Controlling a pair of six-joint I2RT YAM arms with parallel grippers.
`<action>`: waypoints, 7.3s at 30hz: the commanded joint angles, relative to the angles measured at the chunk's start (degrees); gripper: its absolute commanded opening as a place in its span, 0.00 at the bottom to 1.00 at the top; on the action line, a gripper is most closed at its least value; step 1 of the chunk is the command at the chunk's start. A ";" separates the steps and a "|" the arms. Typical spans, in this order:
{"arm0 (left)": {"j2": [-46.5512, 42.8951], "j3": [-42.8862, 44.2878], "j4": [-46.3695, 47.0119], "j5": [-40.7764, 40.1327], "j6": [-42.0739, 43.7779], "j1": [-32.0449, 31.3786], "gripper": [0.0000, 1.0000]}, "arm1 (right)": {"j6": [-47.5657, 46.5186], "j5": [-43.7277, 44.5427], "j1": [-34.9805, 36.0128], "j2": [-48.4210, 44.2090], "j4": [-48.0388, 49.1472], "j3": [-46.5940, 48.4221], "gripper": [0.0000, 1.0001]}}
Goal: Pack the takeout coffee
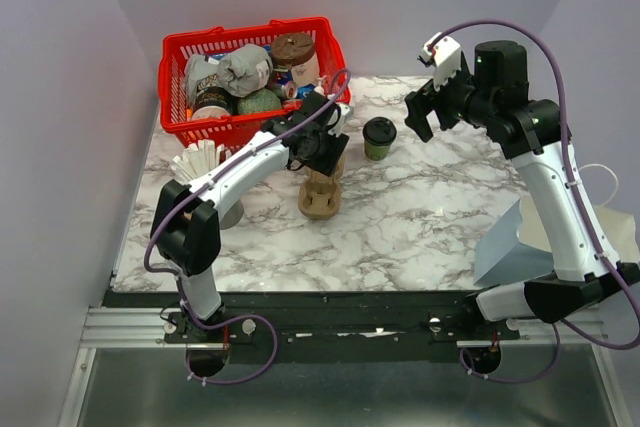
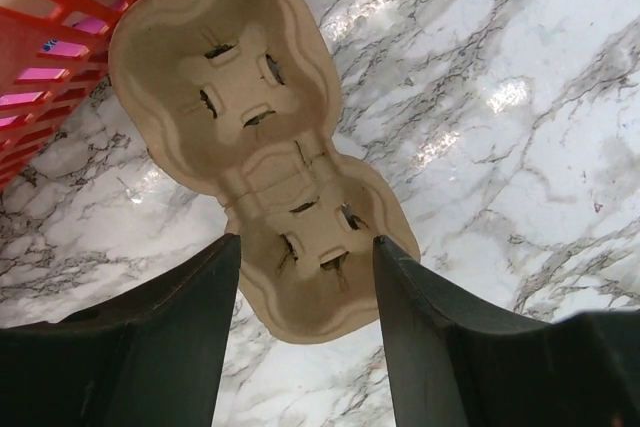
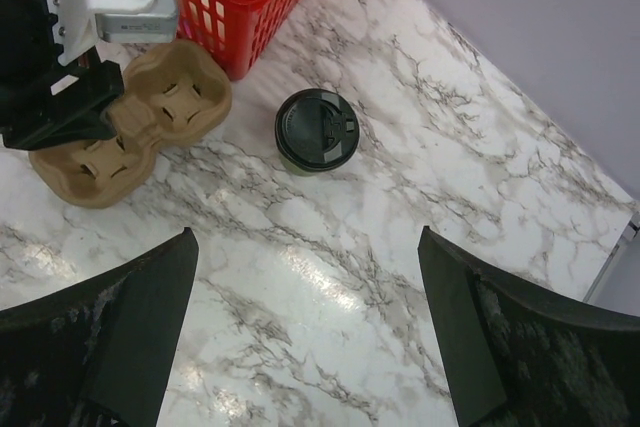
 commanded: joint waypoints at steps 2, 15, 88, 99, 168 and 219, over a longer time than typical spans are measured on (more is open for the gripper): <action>3.63 1.71 0.23 -2.28 -0.61 -0.38 0.63 | -0.92 1.13 -0.08 0.54 1.08 -0.70 1.00; 8.65 4.26 -0.56 -2.81 -0.51 -0.20 0.58 | -1.88 1.40 -0.08 1.60 1.16 -1.23 1.00; 13.13 4.26 0.14 -7.82 -9.48 1.73 0.52 | -2.68 1.57 -0.08 3.97 0.20 -0.61 1.00; 11.65 2.86 0.32 -7.03 -8.61 1.91 0.50 | -2.85 1.66 -0.08 4.68 0.28 -0.26 1.00; -3.13 -16.83 12.89 0.53 -2.28 -1.69 0.42 | -2.76 0.96 -0.08 3.18 0.02 -2.28 1.00; -3.04 -12.61 11.22 9.49 11.17 4.02 0.62 | -2.85 0.43 -0.08 5.03 -0.15 -1.14 1.00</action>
